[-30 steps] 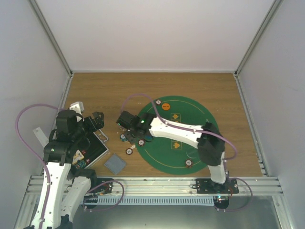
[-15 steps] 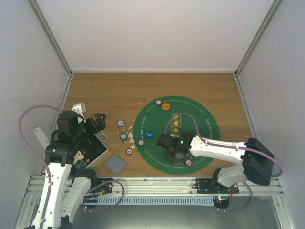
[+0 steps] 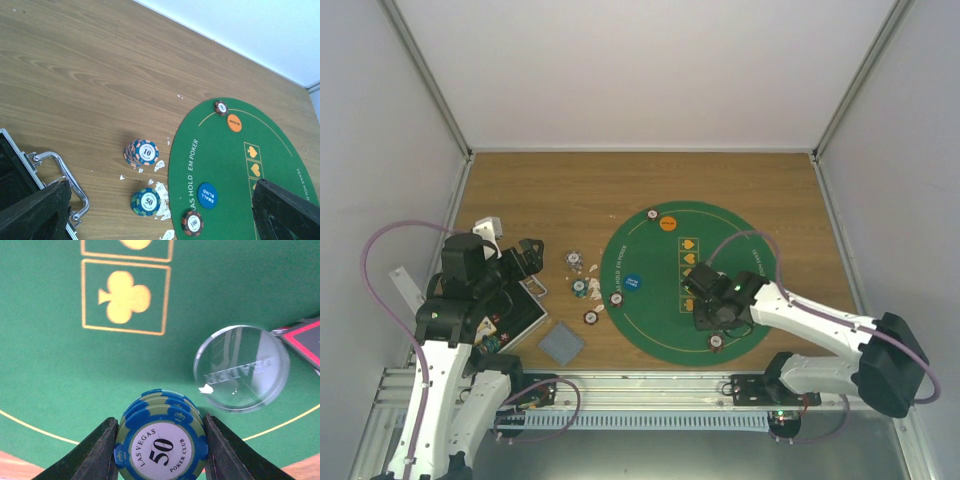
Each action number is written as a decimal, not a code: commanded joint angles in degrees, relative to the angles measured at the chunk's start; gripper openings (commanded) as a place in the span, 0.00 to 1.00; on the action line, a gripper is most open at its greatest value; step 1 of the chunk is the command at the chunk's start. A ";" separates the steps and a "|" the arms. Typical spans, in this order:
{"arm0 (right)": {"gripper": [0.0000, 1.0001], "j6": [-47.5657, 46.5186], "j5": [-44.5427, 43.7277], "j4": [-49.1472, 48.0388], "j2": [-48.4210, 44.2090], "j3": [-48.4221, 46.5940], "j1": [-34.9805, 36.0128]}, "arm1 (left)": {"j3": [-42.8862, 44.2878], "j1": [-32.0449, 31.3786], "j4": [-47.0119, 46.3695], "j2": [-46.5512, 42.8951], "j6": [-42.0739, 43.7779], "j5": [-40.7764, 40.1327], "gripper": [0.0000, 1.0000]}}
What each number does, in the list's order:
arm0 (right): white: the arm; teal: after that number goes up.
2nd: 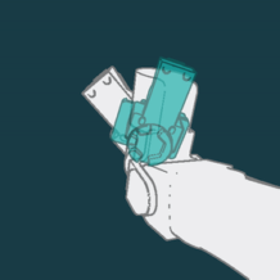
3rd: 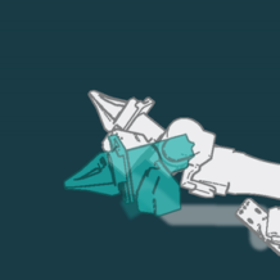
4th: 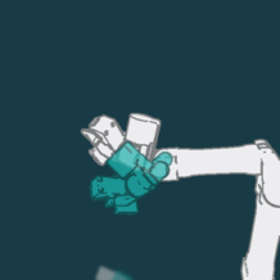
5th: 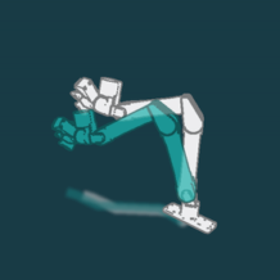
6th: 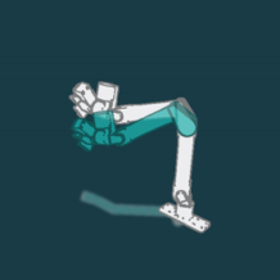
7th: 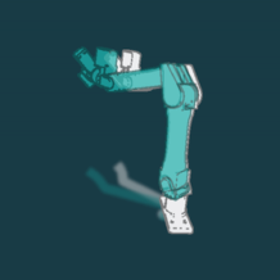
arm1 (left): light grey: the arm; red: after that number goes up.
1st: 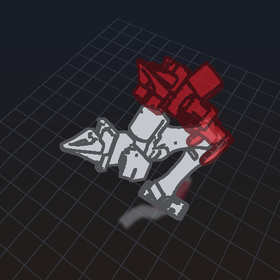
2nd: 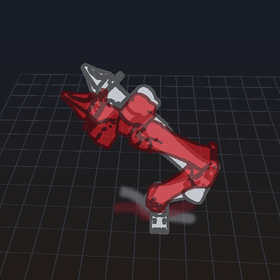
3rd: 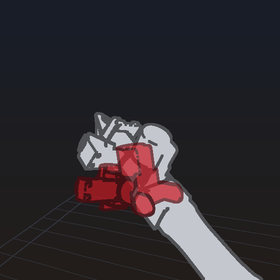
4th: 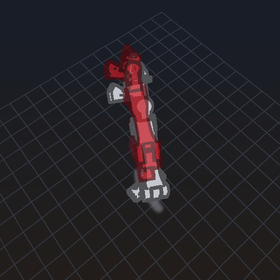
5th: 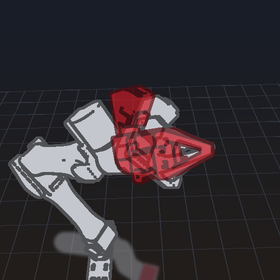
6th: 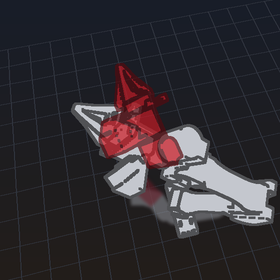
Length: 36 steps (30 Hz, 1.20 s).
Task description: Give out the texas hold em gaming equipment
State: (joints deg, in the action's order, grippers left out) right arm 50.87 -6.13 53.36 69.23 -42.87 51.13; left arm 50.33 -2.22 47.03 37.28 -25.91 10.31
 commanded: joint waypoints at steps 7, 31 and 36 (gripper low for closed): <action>0.37 8.33 -1.18 3.90 -6.93 4.88 -7.32 | -0.25 -0.47 -3.06 -0.98 1.20 0.37 0.99; 0.37 22.62 -1.85 6.00 -9.63 8.68 -9.28 | -0.32 -1.39 -3.34 -0.97 1.99 -1.30 0.99; 0.37 23.92 -2.22 6.45 -8.41 8.34 -9.24 | -0.40 -1.47 -3.57 -0.85 2.31 -1.69 0.99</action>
State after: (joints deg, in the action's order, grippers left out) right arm 71.40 -6.15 58.37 59.94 -34.44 42.41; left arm 50.33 -3.29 46.89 36.84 -24.80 9.56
